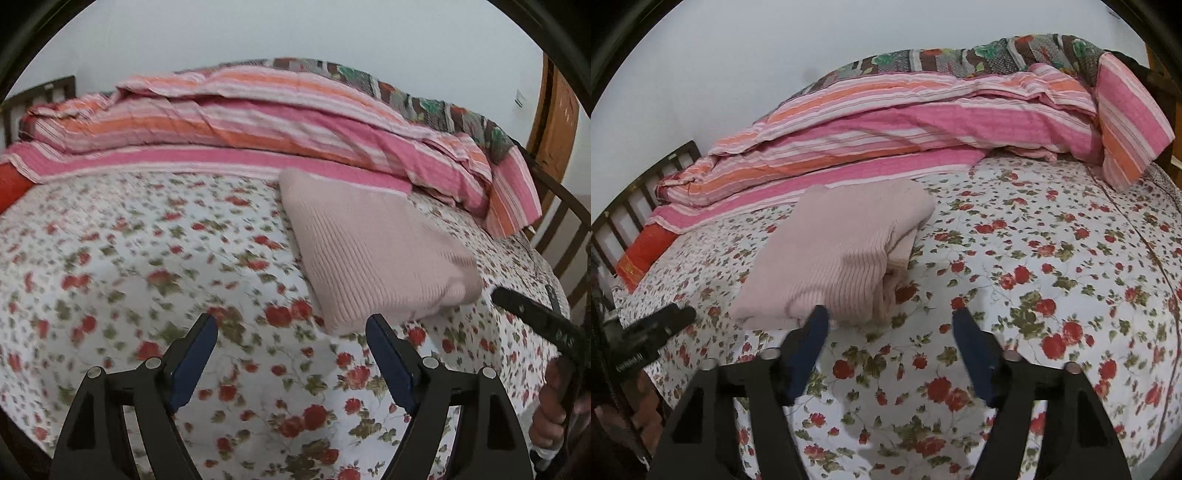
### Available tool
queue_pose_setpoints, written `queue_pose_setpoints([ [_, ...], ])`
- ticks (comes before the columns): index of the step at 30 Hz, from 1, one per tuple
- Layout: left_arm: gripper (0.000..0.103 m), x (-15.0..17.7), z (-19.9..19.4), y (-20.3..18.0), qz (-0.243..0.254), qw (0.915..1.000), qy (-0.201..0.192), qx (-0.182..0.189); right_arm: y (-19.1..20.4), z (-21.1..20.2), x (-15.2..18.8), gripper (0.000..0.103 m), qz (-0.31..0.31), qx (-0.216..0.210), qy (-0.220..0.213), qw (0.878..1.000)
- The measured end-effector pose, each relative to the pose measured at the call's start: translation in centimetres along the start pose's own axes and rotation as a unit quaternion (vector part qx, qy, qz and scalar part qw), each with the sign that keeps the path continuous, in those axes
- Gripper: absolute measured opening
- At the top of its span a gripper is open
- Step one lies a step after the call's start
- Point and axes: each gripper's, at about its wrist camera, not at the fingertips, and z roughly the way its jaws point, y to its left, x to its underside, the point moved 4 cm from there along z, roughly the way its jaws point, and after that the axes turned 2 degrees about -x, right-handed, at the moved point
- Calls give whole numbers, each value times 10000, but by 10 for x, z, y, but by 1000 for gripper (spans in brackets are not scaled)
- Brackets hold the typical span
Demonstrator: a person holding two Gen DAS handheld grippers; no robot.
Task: Fold small clothes
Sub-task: 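Lift both tools off the pink sweater and pull back, then press and smooth the folded pink sweater with both open tools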
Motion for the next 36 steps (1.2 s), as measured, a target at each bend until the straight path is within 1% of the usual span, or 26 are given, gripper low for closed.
queue_pose_setpoints([
  [1,81,0,4,-2,-11,10000,23,55,1,2,-2,56,-6,-37,-28,10000],
  [3,81,-2,10,-5,-17,9999,29,106,5,9,-9,56,-34,-106,-104,9999],
  [5,81,-8,17,-7,-25,9999,10,114,9,19,-18,54,-83,-98,-148,9998],
  [7,81,-15,23,-7,-49,9999,7,125,11,32,-26,46,-101,-69,-122,9999],
  [11,81,-29,39,-7,-111,9999,6,78,10,57,-38,36,-61,-23,-40,10000],
  [12,81,-33,44,-6,-125,9999,18,72,9,62,-39,31,-55,0,-27,10000],
  [13,81,-36,48,-7,-131,9999,33,66,8,66,-39,21,-55,18,-12,10000],
  [14,81,-38,51,-6,-137,9999,49,56,6,72,-39,16,-78,61,36,9999],
  [16,81,-43,58,-7,-125,9999,63,47,0,81,-34,11,-163,169,106,9997],
  [18,81,-46,63,-6,-105,9999,67,10,-7,89,-24,10,-176,267,205,9993],
  [20,81,-48,68,-6,-124,9999,97,39,-9,88,-19,10,-201,257,155,9993],
  [23,81,-52,75,-4,-169,9997,145,85,-9,78,-29,11,-165,77,103,9998],
  [26,81,-59,83,-8,-180,9995,157,191,-6,72,-47,21,-163,-22,-104,9998],
  [28,81,-64,91,-10,-203,9993,204,246,-5,75,-53,32,-176,-19,-182,9997],
  [29,81,-66,96,-11,-237,9989,255,301,-6,82,-53,32,-162,-16,-143,9998],
  [30,82,-66,99,-12,-253,9987,302,332,-9,94,-50,32,-152,11,41,9999],
  [31,84,-66,104,-13,-268,9982,377,382,-11,101,-46,31,-165,36,137,9998],
  [33,84,-65,111,-15,-271,9976,460,438,-16,105,-37,30,-232,86,27,9997],
  [36,85,-63,118,-17,-241,9977,473,427,-19,106,-36,30,-173,108,83,9998],
])
